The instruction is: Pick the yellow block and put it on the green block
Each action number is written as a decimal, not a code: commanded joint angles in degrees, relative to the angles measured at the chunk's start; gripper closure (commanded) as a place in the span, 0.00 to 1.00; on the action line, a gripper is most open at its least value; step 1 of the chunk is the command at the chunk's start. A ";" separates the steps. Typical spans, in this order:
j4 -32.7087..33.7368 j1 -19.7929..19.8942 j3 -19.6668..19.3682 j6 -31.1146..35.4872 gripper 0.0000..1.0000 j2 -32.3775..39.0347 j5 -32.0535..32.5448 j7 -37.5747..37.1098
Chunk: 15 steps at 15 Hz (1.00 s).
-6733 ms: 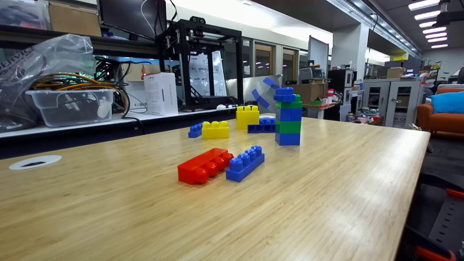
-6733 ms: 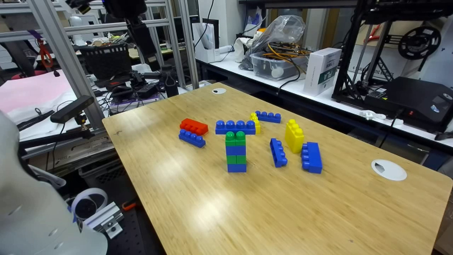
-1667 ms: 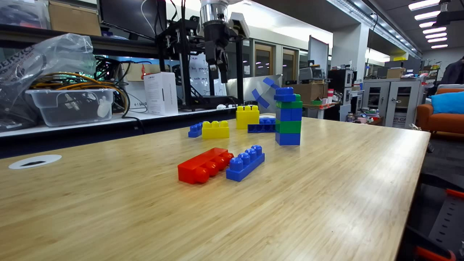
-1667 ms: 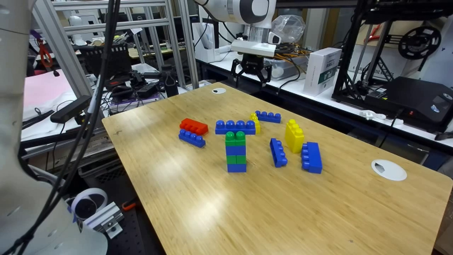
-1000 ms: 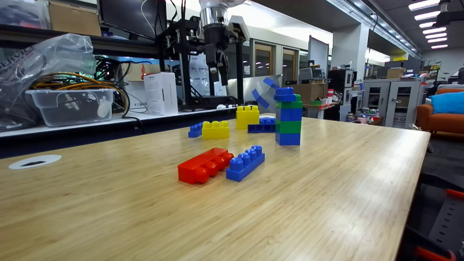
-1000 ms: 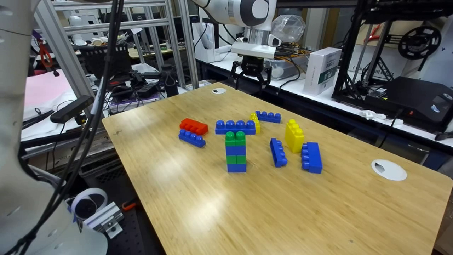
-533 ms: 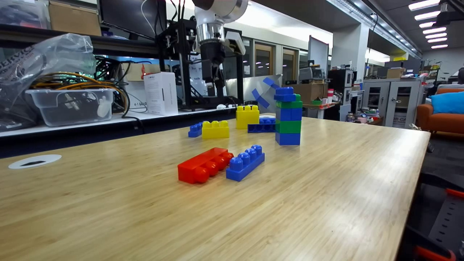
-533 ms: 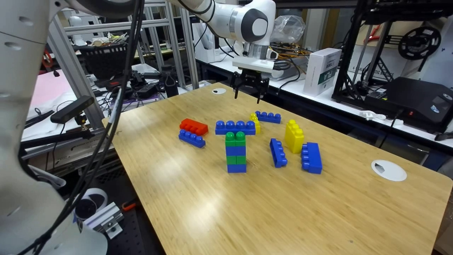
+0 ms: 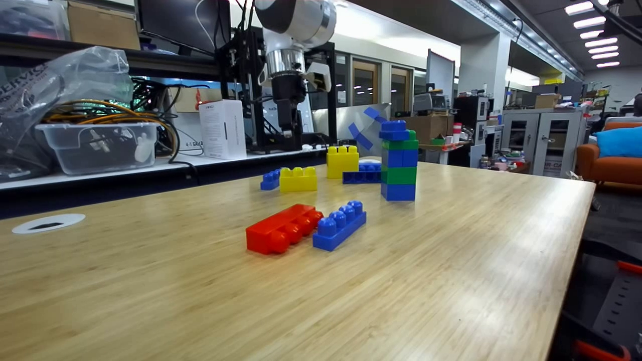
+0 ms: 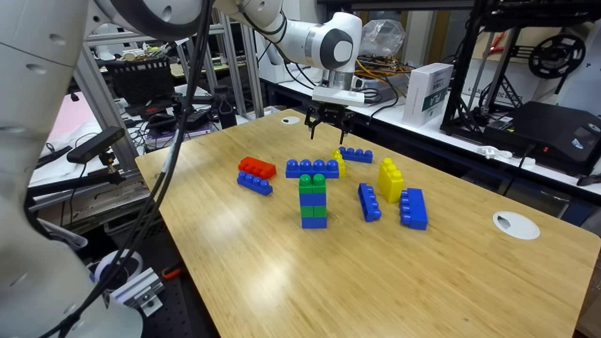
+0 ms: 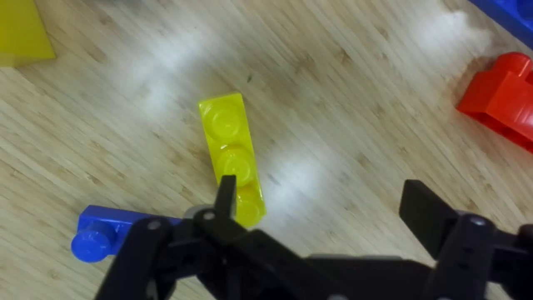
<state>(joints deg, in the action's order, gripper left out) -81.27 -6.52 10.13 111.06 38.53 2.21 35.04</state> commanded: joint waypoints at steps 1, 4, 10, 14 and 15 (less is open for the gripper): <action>0.83 0.11 0.22 -0.39 0.00 0.70 2.88 3.92; 0.77 0.10 0.17 0.22 0.00 1.04 4.23 6.10; 2.82 0.11 -0.04 0.85 0.00 3.65 4.79 8.72; 4.70 -0.04 -0.33 2.16 0.00 5.39 5.47 9.40; 5.28 -0.03 -0.38 2.25 0.00 5.85 5.62 9.62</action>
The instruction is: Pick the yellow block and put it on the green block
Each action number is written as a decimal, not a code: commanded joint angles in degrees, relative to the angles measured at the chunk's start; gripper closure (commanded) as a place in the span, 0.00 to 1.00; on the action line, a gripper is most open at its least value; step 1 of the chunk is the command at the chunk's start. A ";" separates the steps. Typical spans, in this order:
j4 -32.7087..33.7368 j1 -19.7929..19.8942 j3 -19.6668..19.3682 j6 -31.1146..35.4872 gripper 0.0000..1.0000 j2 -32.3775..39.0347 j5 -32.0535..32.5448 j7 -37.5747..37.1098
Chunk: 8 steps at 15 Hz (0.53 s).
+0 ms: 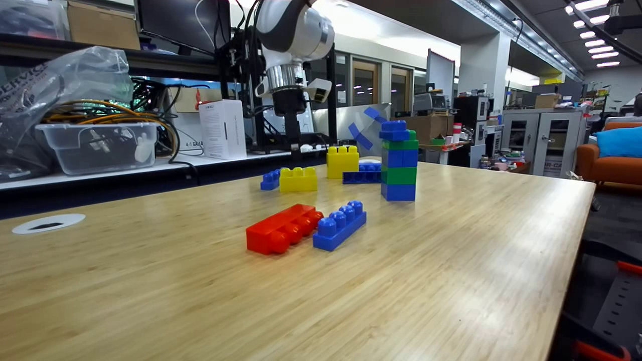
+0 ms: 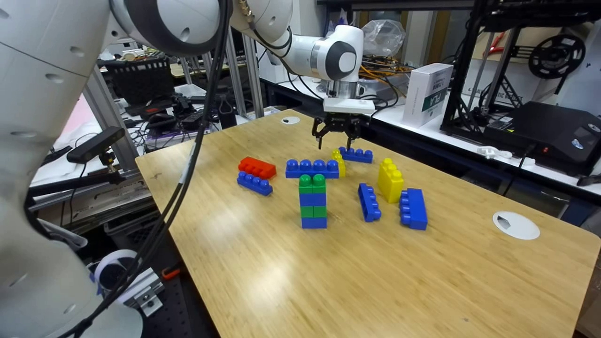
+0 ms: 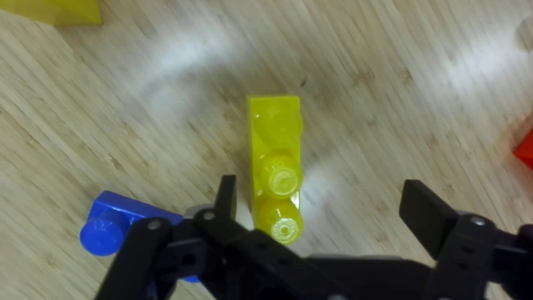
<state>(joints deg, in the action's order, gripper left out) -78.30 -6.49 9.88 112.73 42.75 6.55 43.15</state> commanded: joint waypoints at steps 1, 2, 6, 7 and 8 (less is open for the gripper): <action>3.16 -0.09 -0.25 0.58 0.00 2.24 1.38 1.47; 3.93 -0.10 -0.30 0.41 0.00 2.71 1.28 1.26; 3.92 0.01 -0.16 0.09 0.00 2.49 0.44 0.06; 4.26 0.02 -0.17 0.16 0.00 2.72 0.43 0.07; 4.41 0.01 -0.17 0.16 0.00 2.87 0.43 0.06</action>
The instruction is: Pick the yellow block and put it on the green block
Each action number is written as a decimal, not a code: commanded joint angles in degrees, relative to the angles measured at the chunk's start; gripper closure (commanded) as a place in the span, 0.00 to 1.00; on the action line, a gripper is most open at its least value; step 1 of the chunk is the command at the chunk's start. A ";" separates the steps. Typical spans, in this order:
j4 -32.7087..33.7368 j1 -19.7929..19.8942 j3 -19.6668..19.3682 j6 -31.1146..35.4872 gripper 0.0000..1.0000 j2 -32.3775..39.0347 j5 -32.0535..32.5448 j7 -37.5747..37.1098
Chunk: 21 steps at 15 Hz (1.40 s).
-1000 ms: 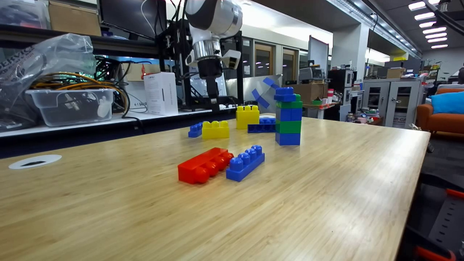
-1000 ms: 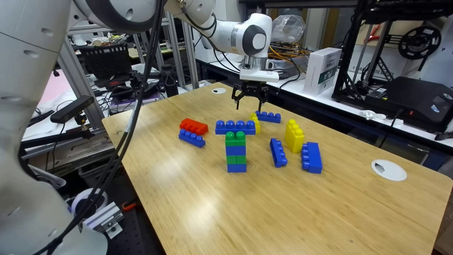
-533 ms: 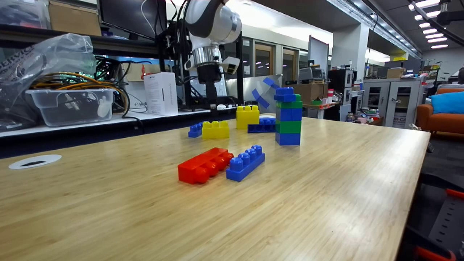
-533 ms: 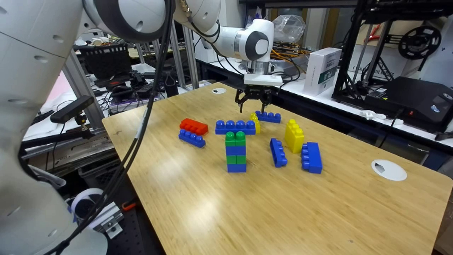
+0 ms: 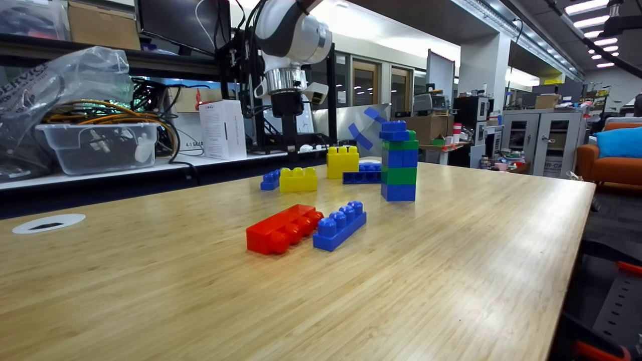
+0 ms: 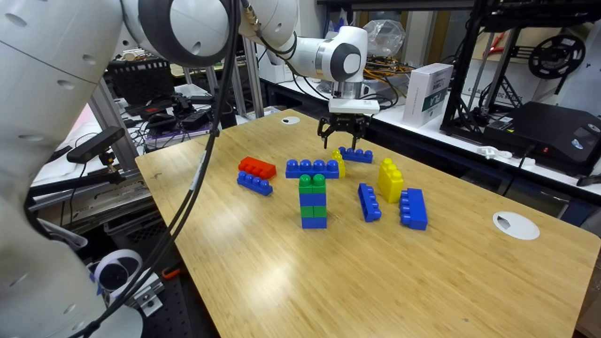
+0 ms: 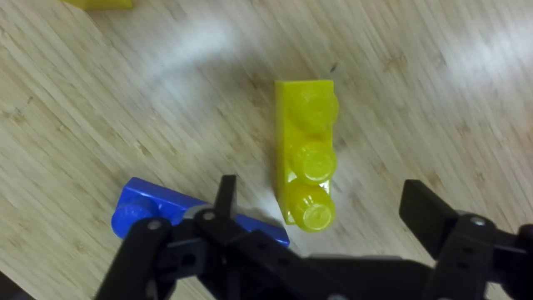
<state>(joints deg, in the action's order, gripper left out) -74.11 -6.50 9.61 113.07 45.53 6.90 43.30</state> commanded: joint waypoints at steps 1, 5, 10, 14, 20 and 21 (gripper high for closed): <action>0.22 0.02 0.11 -0.18 0.00 0.12 0.09 -0.09; 0.29 0.02 0.11 -0.18 0.00 0.11 0.08 -0.10; -0.02 0.16 0.21 -0.65 0.00 0.93 0.24 0.83; -0.35 0.53 0.15 0.31 0.00 1.69 0.21 1.12; -0.39 0.91 0.28 0.71 0.00 2.22 0.12 1.49; -0.45 0.92 0.28 0.82 0.00 2.24 0.13 1.49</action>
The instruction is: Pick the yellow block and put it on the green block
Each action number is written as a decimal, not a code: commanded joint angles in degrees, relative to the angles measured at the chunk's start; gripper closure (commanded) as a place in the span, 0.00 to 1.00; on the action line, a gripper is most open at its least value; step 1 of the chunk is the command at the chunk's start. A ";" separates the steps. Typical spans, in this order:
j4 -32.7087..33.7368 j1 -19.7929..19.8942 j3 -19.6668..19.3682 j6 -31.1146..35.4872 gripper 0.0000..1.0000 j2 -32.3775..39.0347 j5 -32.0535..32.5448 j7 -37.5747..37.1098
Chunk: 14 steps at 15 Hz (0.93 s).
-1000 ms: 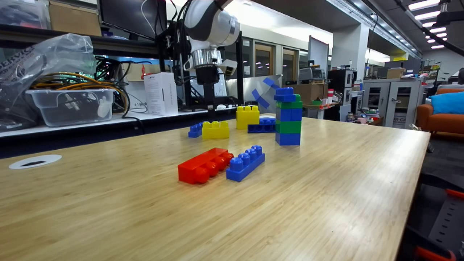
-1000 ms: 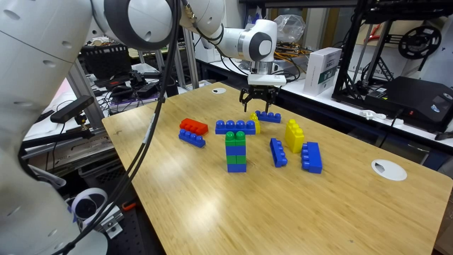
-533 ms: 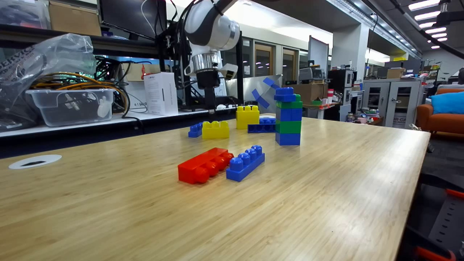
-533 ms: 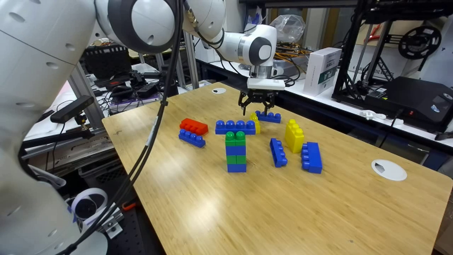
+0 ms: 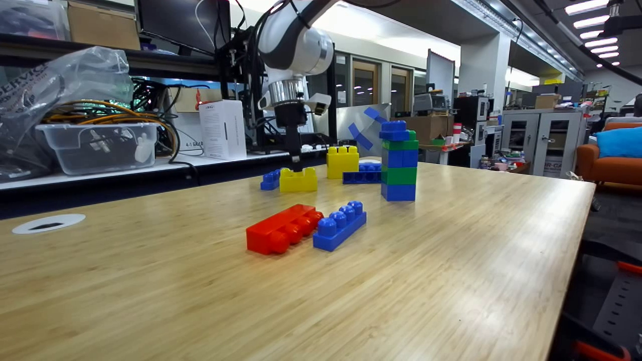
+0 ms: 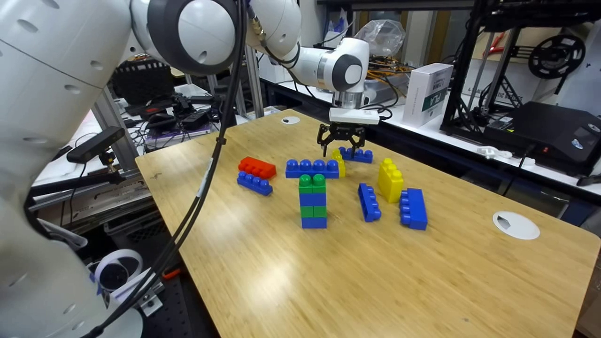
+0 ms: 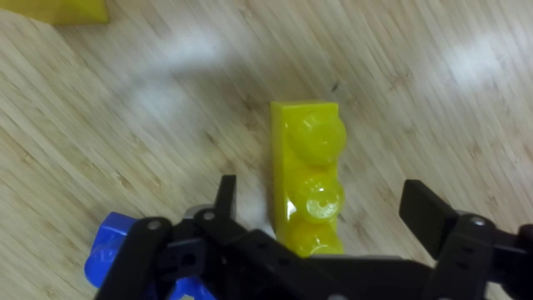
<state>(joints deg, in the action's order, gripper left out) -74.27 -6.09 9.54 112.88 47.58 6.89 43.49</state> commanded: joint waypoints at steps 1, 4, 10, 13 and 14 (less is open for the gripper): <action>-0.35 0.53 0.37 1.12 0.00 0.19 0.14 1.37; -0.43 0.56 0.34 1.27 0.00 0.23 0.19 1.41; -0.82 0.48 0.22 2.17 0.40 0.17 0.49 1.43; -0.86 0.42 0.17 2.55 0.62 0.24 0.62 1.49; -0.90 0.41 0.15 2.68 0.68 0.25 0.67 1.54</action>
<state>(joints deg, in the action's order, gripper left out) -74.27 -6.07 9.53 113.83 48.04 6.89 43.66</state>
